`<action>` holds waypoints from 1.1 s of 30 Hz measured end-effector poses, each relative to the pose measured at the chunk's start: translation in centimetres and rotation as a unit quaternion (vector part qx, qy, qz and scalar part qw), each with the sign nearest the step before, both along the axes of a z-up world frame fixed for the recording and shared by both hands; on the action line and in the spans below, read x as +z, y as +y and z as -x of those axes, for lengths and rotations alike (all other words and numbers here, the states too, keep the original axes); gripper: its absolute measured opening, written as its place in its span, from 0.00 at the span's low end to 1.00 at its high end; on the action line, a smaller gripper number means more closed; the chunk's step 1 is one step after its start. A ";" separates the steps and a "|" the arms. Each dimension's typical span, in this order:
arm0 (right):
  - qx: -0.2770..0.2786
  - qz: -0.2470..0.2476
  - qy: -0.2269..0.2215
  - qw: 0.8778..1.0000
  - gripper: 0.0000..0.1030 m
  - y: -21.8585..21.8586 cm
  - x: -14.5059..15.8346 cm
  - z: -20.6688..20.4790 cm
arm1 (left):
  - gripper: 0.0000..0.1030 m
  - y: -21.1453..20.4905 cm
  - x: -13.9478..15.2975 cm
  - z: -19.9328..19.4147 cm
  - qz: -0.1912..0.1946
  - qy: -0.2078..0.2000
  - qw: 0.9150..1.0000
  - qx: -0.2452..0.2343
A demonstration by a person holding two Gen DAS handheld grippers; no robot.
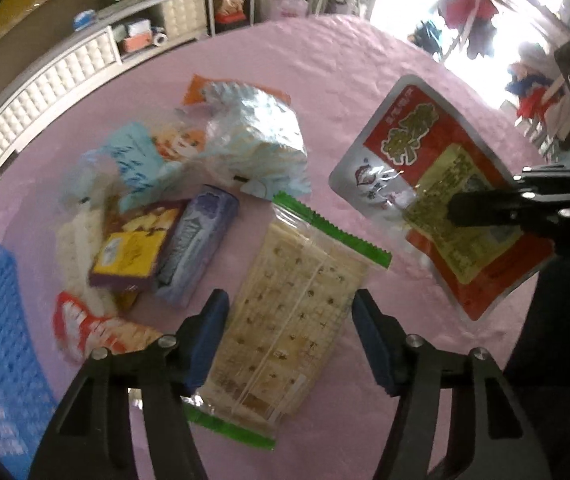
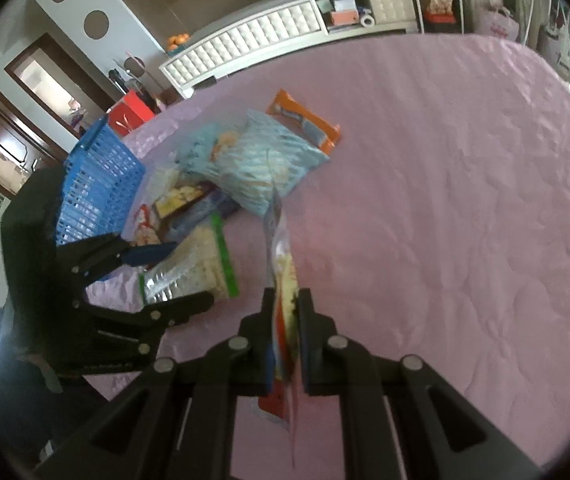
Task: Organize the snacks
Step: 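Grasp and lift the green-strip cracker pack with left tool while right tool lifts red pouch, then carry the cracker pack over the basket and open the left tool to drop it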
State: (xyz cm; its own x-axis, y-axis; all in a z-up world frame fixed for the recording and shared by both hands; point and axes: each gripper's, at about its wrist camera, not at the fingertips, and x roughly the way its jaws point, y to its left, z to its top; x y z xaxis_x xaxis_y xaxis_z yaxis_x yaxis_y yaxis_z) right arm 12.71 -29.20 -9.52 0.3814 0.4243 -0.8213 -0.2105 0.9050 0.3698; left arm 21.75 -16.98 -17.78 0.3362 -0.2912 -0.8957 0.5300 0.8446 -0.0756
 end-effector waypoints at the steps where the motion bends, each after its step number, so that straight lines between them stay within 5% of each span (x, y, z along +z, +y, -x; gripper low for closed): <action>1: 0.002 0.000 -0.005 1.000 0.12 0.4 0.5 0.2 | 0.59 0.4 0.6 0.4 0.005 -0.005 1.000 0.005; 13: 0.047 -0.002 -0.082 0.996 0.12 7.7 8.0 1.3 | 0.59 9.0 11.3 4.4 0.057 -0.095 0.991 0.077; 33: 0.154 -0.031 -0.136 0.978 0.12 25.5 13.9 -2.7 | 0.59 27.3 18.9 5.5 0.049 -0.167 0.962 0.208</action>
State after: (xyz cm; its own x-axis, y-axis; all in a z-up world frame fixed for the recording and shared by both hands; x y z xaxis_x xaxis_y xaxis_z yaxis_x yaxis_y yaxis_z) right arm 15.42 -3.71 4.42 0.4289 0.5991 -0.6761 -0.5684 0.7607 0.3135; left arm 16.24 10.31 1.16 0.7070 -0.1465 -0.6918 0.1553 0.9866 -0.0501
